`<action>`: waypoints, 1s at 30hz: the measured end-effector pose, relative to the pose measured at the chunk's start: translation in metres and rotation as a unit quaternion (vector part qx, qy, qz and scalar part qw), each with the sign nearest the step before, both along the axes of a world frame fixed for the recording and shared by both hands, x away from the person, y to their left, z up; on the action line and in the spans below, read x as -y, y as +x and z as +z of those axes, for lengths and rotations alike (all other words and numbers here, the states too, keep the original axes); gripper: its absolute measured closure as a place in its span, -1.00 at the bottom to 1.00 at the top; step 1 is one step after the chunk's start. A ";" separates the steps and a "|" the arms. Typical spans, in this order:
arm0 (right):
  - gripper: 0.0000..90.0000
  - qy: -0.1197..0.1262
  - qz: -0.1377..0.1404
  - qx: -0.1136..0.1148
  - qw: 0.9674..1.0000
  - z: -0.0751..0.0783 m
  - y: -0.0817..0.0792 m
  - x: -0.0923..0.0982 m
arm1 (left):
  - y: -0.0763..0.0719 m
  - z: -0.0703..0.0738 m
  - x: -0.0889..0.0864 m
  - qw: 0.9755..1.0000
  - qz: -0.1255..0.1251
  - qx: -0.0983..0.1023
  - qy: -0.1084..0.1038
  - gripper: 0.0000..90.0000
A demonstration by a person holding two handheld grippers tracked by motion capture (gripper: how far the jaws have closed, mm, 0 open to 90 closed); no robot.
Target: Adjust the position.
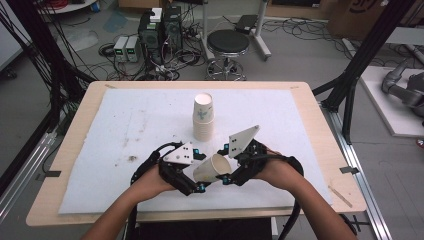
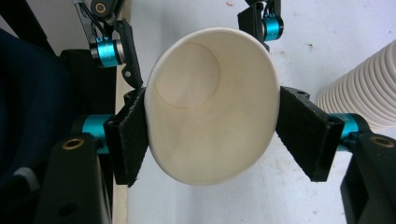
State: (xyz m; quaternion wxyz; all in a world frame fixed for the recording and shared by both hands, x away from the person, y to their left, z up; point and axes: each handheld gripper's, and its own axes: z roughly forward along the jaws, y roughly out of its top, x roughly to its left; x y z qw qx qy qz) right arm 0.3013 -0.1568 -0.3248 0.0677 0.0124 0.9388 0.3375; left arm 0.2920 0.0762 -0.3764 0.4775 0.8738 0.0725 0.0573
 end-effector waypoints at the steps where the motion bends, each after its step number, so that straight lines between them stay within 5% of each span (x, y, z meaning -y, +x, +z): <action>1: -0.34 -0.004 0.001 0.002 1.000 0.000 0.000 -0.001 | 0.000 0.000 0.000 1.000 -0.001 0.000 0.003 -0.63; 30: -0.34 -0.059 0.020 0.018 0.998 -0.003 -0.003 -0.018 | 0.005 -0.006 0.015 0.999 -0.011 -0.019 0.050 -0.43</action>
